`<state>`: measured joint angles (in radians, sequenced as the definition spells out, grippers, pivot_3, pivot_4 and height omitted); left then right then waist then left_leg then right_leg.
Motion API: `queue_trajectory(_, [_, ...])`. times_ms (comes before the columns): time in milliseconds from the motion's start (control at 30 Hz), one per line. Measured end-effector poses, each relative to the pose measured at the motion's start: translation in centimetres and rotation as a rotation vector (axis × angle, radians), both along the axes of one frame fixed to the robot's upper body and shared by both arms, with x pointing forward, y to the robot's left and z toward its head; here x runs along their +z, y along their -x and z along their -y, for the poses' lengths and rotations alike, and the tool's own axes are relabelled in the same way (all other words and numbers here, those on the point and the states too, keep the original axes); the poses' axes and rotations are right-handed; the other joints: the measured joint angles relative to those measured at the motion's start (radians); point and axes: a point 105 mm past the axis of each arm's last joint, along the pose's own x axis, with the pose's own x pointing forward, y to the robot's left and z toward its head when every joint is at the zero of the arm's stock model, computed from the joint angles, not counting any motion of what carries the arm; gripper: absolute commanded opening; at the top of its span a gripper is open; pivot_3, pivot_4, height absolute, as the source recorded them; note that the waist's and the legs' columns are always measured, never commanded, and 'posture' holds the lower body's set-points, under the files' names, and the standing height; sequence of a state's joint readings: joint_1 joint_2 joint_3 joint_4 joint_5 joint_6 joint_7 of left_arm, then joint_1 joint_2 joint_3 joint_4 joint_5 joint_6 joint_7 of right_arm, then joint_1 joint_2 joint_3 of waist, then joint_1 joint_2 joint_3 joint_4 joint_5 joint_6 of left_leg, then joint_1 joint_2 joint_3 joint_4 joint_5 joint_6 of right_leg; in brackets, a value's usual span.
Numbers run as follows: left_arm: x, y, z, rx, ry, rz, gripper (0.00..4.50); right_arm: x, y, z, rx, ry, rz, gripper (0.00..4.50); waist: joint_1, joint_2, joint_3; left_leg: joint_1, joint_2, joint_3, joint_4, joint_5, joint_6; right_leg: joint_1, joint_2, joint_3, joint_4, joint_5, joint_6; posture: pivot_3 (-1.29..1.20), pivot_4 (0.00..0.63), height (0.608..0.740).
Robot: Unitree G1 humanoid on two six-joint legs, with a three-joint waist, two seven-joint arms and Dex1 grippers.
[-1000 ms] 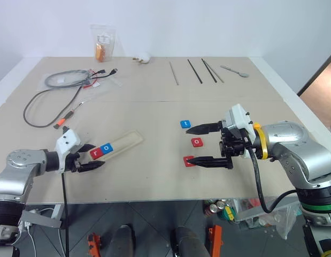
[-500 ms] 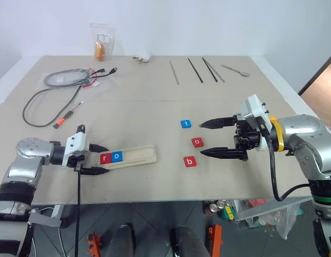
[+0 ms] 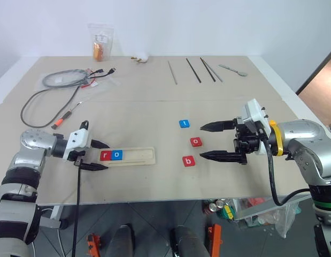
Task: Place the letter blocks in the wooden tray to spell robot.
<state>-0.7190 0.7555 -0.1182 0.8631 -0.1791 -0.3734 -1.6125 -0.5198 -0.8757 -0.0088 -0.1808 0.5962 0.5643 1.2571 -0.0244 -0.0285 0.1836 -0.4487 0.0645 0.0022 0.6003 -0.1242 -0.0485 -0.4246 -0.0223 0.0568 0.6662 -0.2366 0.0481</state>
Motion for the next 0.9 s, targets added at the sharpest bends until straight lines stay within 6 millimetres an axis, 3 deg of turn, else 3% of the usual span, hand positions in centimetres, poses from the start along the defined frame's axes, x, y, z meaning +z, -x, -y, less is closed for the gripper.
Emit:
queue_trajectory(233, [-0.1,-0.5,0.4,0.001,0.010,-0.003,3.19,0.2,0.1,-0.1,-0.009,-0.006,0.006,4.50,0.003,0.000,0.000,0.000,0.000,0.000,0.001,0.001,0.001,0.001,0.000,0.000,0.000,0.002,0.001,0.00,0.150,0.740])
queue_trajectory(267, [-0.1,-0.6,0.4,0.001,0.010,-0.004,3.69,0.2,0.0,-0.1,-0.012,-0.006,0.004,4.50,0.003,0.000,0.000,0.000,0.000,0.000,0.001,0.001,0.002,0.001,0.000,0.000,0.000,0.002,0.001,0.00,0.150,0.740])
queue_trajectory(367, [0.0,-0.8,0.6,0.004,0.019,-0.009,4.47,0.2,0.0,-0.2,-0.016,-0.005,0.002,4.50,0.004,0.000,0.000,0.000,0.000,0.000,0.002,0.001,0.002,0.002,-0.001,0.000,0.000,0.003,0.001,0.00,0.150,0.740])
queue_trajectory(533, [0.1,-1.3,2.0,-0.027,0.038,0.020,4.47,0.2,0.0,-0.2,-0.024,-0.005,0.003,4.50,0.004,0.000,0.000,-0.001,0.000,0.000,0.002,0.001,0.002,0.002,-0.001,0.000,0.000,0.002,0.001,0.00,0.150,0.740])
queue_trajectory(767, [0.7,-1.6,2.0,-0.023,0.060,0.056,4.47,0.2,0.0,-0.1,-0.025,-0.005,0.002,4.50,0.001,0.000,0.000,-0.001,0.000,0.000,0.000,0.001,0.002,0.000,0.001,0.000,0.000,0.001,0.003,0.00,0.150,0.740])
queue_trajectory(900, [2.5,-1.5,2.0,-0.011,0.127,0.040,4.47,0.2,0.0,-0.1,-0.022,-0.009,0.000,4.50,0.001,0.000,0.000,-0.002,0.000,-0.001,0.000,0.001,0.002,0.000,0.001,0.000,0.000,0.001,0.003,0.00,0.150,0.740])
